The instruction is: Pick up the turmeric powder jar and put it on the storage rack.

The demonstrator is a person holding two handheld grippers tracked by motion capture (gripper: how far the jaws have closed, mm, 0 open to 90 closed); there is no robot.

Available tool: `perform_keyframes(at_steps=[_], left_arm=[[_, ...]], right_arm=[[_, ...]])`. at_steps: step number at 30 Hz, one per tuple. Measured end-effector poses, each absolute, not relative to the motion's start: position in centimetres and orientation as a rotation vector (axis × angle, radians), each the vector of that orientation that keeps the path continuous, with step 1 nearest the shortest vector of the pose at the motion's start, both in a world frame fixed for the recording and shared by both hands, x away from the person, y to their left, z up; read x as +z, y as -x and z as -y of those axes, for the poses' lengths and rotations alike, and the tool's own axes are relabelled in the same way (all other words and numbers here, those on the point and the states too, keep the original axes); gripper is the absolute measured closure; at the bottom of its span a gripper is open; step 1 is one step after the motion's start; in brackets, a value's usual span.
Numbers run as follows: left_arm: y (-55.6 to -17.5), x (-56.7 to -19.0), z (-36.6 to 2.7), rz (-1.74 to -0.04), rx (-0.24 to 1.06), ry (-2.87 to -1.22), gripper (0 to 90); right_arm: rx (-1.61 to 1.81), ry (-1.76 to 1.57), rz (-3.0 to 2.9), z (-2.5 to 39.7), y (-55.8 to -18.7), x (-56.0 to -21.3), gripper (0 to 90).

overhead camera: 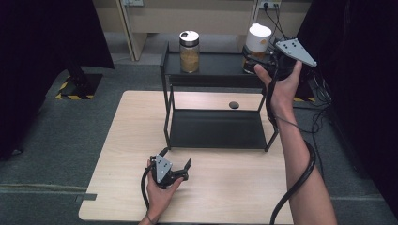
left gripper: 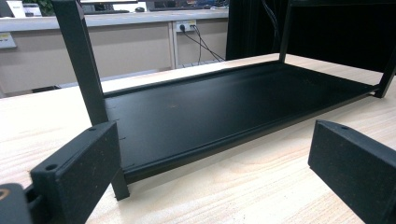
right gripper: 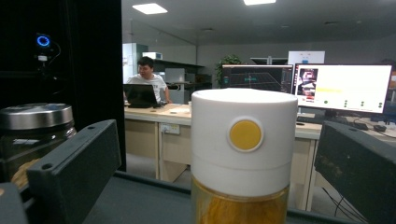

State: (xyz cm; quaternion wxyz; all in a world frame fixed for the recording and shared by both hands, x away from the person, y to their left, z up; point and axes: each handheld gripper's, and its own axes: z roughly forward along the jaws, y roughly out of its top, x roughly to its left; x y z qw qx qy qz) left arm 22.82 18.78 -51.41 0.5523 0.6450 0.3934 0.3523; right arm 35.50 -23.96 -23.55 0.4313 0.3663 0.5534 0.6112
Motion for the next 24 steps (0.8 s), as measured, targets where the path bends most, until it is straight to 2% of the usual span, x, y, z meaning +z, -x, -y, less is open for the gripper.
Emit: perform_keyframes(at_steps=[24], left_arm=[[-22.7, -51.4, -18.6, -0.927, 0.840, -1.531, 1.8]], right_arm=[[1.548, -0.877, -1.429, 27.3, -31.6, -28.4, 0.6]])
